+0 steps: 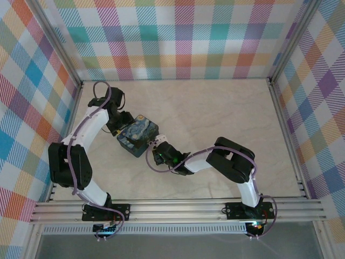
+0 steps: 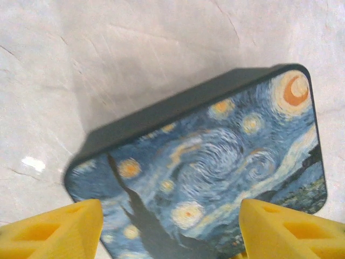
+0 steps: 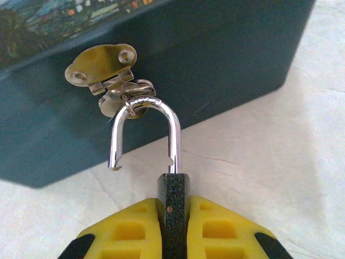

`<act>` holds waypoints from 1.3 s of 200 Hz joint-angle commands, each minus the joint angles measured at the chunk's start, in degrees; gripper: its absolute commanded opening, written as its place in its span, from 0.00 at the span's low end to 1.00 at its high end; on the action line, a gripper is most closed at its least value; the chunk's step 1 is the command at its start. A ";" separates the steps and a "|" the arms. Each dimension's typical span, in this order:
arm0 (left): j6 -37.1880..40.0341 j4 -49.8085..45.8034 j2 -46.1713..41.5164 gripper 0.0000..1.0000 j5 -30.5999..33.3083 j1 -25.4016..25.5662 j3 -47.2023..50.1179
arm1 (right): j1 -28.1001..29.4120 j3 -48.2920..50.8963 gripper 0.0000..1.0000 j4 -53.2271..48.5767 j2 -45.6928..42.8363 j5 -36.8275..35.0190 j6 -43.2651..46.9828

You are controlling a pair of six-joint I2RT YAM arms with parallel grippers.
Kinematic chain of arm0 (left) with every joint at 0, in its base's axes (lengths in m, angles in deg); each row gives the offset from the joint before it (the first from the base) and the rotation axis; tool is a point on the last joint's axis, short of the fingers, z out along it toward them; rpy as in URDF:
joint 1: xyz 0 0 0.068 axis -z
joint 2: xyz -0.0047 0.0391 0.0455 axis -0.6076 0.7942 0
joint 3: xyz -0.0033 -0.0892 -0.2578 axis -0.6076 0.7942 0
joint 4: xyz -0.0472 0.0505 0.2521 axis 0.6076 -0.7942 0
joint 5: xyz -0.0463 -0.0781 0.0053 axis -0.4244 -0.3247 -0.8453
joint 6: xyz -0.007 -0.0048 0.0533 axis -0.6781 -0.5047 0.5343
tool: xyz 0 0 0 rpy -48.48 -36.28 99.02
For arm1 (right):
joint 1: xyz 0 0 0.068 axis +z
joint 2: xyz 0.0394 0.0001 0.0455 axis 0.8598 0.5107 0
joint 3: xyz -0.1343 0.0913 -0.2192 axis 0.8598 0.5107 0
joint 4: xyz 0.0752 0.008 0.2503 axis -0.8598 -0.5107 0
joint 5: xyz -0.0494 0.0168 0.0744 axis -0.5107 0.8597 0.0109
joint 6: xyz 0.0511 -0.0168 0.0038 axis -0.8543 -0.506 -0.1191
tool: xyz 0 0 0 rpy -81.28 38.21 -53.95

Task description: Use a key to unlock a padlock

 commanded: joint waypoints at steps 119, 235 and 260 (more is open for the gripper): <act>-2.61 16.30 -4.56 0.65 1.87 4.00 17.35 | -1.21 -13.97 0.03 -22.53 4.94 -17.86 -34.48; -3.08 10.53 -6.71 0.63 4.88 3.98 13.70 | -8.74 -10.60 0.22 -12.13 2.85 1.69 1.79; -1.82 8.25 -6.80 0.64 5.57 3.97 10.36 | -10.05 -5.82 0.35 -7.12 0.36 9.89 5.38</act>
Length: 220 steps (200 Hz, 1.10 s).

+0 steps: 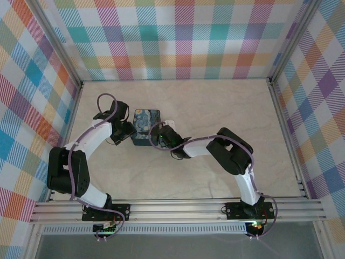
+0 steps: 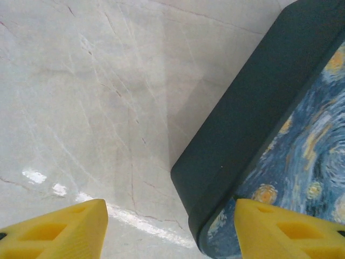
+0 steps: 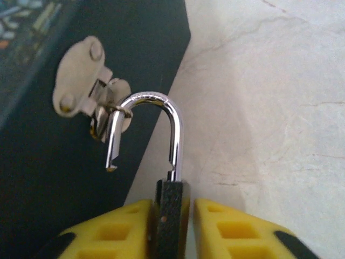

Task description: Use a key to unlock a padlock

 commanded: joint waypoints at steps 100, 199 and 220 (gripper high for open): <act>1.37 -3.31 0.92 0.64 2.09 0.80 -7.35 | -3.16 6.92 0.46 -2.88 -13.62 19.69 14.41; 1.44 -2.92 3.27 0.64 1.59 1.48 -6.89 | -5.25 4.37 0.33 -6.21 -11.71 17.76 9.66; 1.24 -2.78 3.34 0.64 0.96 1.70 -6.22 | -5.96 3.51 0.30 -5.32 -10.32 19.16 8.79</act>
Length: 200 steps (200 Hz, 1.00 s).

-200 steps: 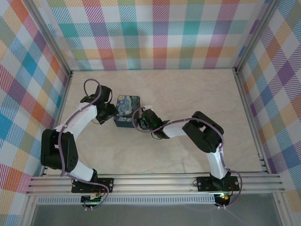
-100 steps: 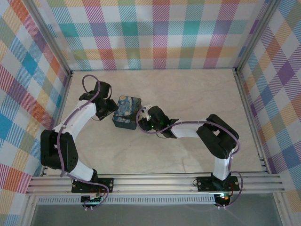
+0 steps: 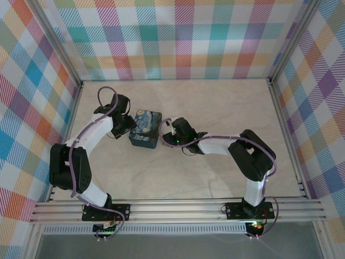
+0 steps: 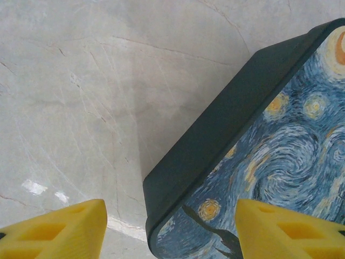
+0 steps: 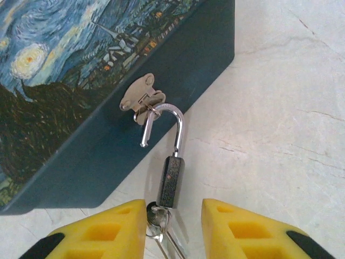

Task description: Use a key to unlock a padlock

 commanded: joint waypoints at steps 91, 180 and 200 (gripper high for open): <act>0.36 -0.70 0.55 0.64 -0.70 2.32 1.21 | -2.26 -4.94 0.24 2.94 7.58 4.64 -4.62; 0.03 -0.61 1.27 0.63 -0.93 2.49 1.91 | -2.45 -3.37 0.07 6.55 8.13 4.78 -8.21; 0.28 -1.06 1.41 0.63 -0.42 3.47 2.32 | -2.45 -2.16 0.02 10.61 8.35 3.69 -11.83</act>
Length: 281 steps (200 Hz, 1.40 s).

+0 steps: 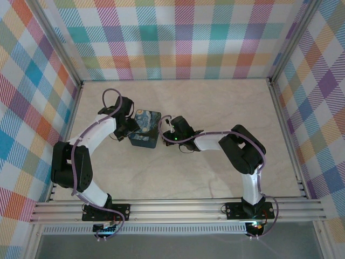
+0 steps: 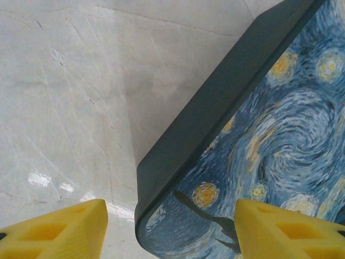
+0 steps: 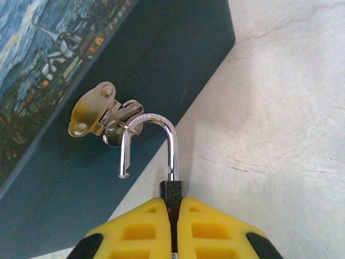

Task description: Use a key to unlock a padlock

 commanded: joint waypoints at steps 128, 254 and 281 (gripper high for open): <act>-1.18 -0.39 0.95 0.63 -0.85 3.47 5.17 | 1.19 -2.19 0.00 12.95 4.75 -16.89 -23.13; 1.29 -2.23 -2.95 0.66 1.34 2.53 -0.82 | -5.40 6.23 0.06 4.36 -5.94 -20.10 -20.81; 2.32 -3.14 -4.95 0.66 1.68 1.57 -2.47 | -8.53 9.43 0.07 -7.03 -12.76 -17.64 -13.91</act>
